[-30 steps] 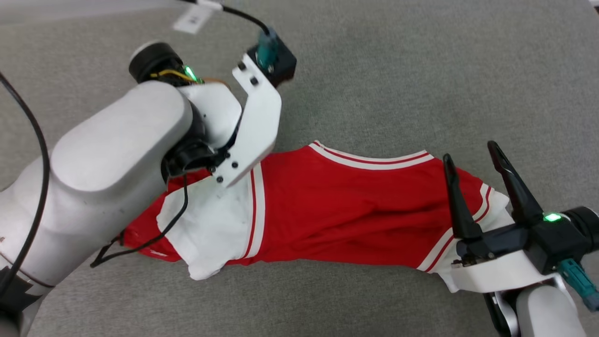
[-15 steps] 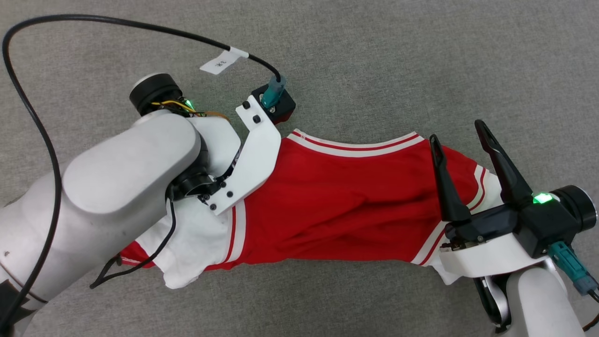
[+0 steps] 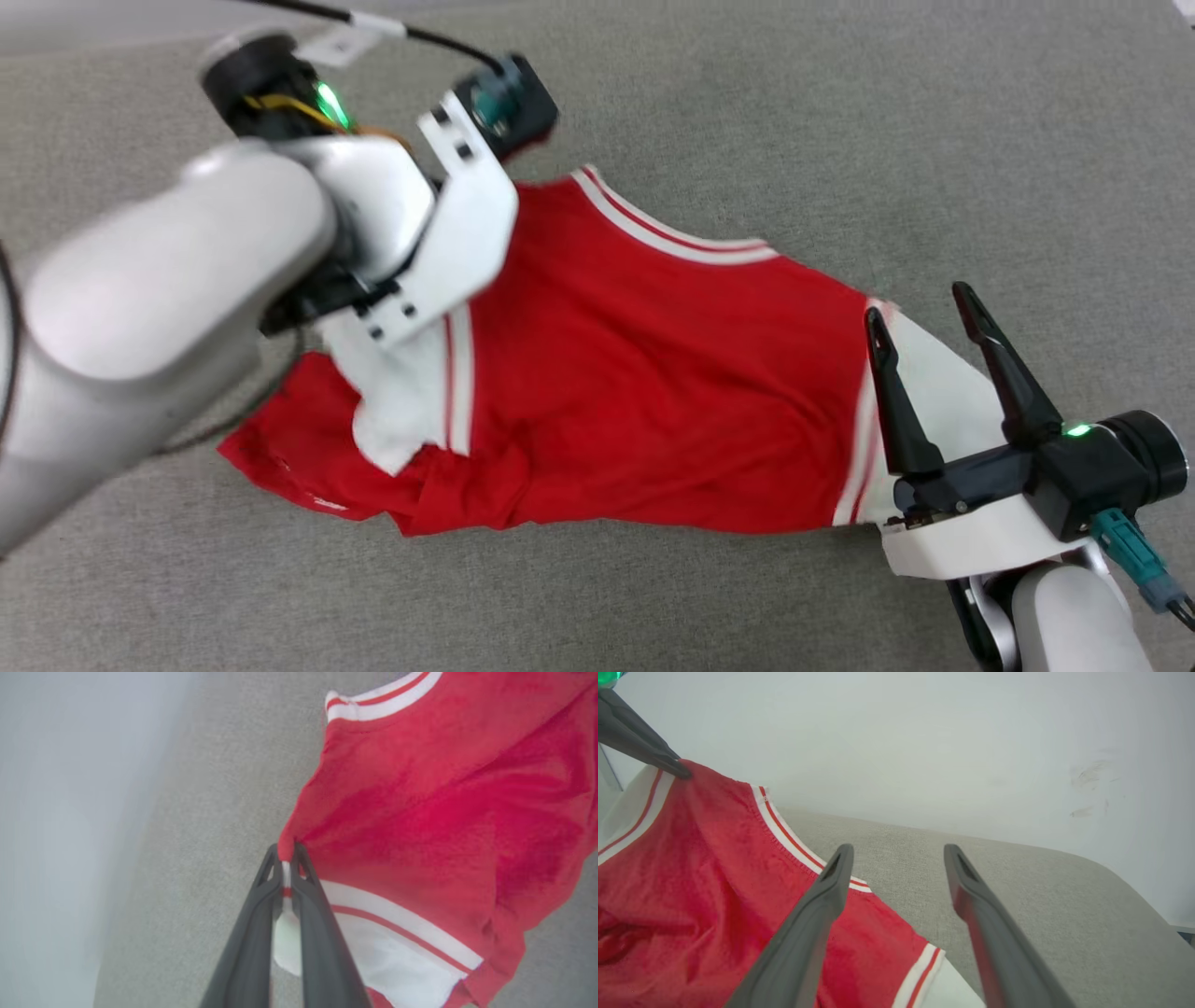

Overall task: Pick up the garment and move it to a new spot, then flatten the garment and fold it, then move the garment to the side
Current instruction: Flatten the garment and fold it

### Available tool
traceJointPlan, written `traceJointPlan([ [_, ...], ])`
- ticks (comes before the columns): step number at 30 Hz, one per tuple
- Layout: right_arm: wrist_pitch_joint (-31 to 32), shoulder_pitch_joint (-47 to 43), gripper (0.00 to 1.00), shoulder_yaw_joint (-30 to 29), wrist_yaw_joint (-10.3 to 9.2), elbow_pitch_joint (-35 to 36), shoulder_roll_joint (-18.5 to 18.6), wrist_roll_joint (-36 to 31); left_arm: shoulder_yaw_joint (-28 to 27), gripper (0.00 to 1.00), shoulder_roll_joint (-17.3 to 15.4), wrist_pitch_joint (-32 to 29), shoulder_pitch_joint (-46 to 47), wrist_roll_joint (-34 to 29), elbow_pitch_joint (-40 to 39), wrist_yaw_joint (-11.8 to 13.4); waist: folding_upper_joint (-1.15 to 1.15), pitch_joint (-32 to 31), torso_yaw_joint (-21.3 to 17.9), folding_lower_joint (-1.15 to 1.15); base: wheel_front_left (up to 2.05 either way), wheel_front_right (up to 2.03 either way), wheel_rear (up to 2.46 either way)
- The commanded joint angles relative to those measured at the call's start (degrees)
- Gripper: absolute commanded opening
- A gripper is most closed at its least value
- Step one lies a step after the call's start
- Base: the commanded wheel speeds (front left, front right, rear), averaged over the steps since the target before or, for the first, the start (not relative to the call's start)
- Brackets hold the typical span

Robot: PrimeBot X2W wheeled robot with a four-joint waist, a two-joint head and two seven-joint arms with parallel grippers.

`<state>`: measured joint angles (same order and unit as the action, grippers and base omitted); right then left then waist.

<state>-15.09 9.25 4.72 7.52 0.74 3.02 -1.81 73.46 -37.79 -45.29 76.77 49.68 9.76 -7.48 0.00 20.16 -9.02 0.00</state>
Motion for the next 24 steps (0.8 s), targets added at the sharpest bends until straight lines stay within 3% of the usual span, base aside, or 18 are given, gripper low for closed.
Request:
traceJointPlan([
  [1, -0.1, -0.27, 1.0, 0.57, -0.06, 0.15, -0.21, 0.76, -0.08, 0.0, -1.56, -0.24, 2.33, -1.79, 0.03, 0.12, 0.0, -0.66, -0.32, 0.0, 0.0, 0.0, 0.0],
  [7, -0.1, 0.32, 1.0, 1.33, -0.06, 0.91, -0.22, 1.6, -0.06, 0.0, -3.18, 2.82, 5.59, -5.29, 2.94, 0.12, 0.0, 1.67, -2.97, 0.0, 0.0, 0.0, 0.0],
  [12, -0.1, 1.61, 1.0, 1.9, -0.06, 1.85, -0.22, 3.06, -0.05, 0.0, -1.3, 7.09, 3.73, -7.08, 8.55, 0.12, 0.0, 5.69, -5.99, 0.0, 0.0, 0.0, 0.0],
  [18, -0.1, 2.42, 1.0, 2.77, -0.06, 2.38, -0.23, 4.1, -0.11, 0.0, 0.63, 6.12, -1.36, -8.78, 12.61, 0.12, 0.0, 9.14, -8.47, 0.0, 0.0, 0.0, 0.0],
  [24, -0.1, 2.71, 1.0, 2.62, -0.06, 2.14, -0.22, 4.02, 0.72, 0.0, 1.22, 5.64, -5.75, -8.52, 14.18, 0.0, 0.0, 8.96, -8.27, 0.0, 0.0, 0.0, 0.0],
])
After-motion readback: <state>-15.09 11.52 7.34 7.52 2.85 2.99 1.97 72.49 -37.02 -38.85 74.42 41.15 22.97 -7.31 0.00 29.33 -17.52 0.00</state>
